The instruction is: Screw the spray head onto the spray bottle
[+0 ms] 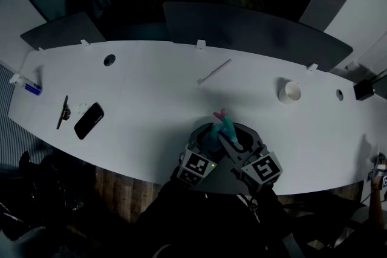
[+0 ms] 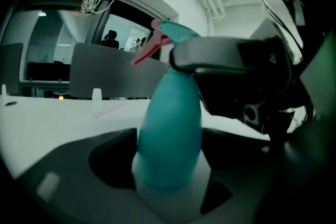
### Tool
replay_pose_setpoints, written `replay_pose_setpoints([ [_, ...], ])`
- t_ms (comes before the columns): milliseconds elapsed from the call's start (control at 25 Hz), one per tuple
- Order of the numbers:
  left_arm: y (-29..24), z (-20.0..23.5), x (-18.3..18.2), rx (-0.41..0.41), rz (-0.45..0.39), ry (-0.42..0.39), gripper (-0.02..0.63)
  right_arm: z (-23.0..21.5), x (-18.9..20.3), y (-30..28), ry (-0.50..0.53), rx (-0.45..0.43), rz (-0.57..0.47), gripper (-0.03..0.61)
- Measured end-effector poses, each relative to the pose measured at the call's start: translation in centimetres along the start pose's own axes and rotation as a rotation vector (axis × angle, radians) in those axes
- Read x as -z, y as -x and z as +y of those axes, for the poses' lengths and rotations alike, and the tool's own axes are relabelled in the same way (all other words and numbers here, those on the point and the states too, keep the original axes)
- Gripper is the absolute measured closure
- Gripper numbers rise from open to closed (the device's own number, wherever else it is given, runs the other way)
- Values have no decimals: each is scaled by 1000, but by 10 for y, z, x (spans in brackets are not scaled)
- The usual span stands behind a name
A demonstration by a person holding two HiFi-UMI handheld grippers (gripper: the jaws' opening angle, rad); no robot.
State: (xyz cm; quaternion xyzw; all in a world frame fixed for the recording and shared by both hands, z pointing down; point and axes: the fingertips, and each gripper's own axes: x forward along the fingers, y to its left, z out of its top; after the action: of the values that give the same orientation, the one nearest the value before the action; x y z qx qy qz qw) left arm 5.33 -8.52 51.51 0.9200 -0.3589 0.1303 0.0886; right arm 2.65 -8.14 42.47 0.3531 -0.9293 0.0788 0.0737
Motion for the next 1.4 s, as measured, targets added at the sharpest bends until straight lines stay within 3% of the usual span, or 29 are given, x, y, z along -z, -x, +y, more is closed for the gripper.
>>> replay_pose_setpoints([
  [120, 2, 0, -2, 53, 12, -48, 230, 3, 2, -1, 35, -8, 18, 434],
  [200, 0, -2, -4, 131, 33, -89, 229, 4, 3, -3, 44, -22, 53, 434],
  [320, -5, -10, -3, 280, 120, -202, 229, 3, 5, -3, 62, -54, 145, 434],
  [400, -7, -10, -3, 302, 157, -239, 232, -1, 7, -5, 81, -58, 196, 434],
  [480, -8, -7, -4, 230, 138, -211, 235, -3, 6, -5, 81, -29, 186, 434],
  [680, -4, 1, -10, -73, 54, -101, 238, 0, 1, -1, 33, 137, 54, 436],
  [760, -2, 1, -10, -138, 41, -76, 238, 2, 1, 0, 51, 168, 32, 436],
  [880, -2, 0, -10, -129, 38, -79, 238, 4, 5, 1, 116, 132, 40, 433],
  [1080, -2, 0, -9, -109, 40, -81, 236, 4, 1, 2, 111, 107, 40, 431],
  [1400, -2, 0, -10, -91, 40, -85, 236, 4, -11, 4, 20, 74, 36, 433],
])
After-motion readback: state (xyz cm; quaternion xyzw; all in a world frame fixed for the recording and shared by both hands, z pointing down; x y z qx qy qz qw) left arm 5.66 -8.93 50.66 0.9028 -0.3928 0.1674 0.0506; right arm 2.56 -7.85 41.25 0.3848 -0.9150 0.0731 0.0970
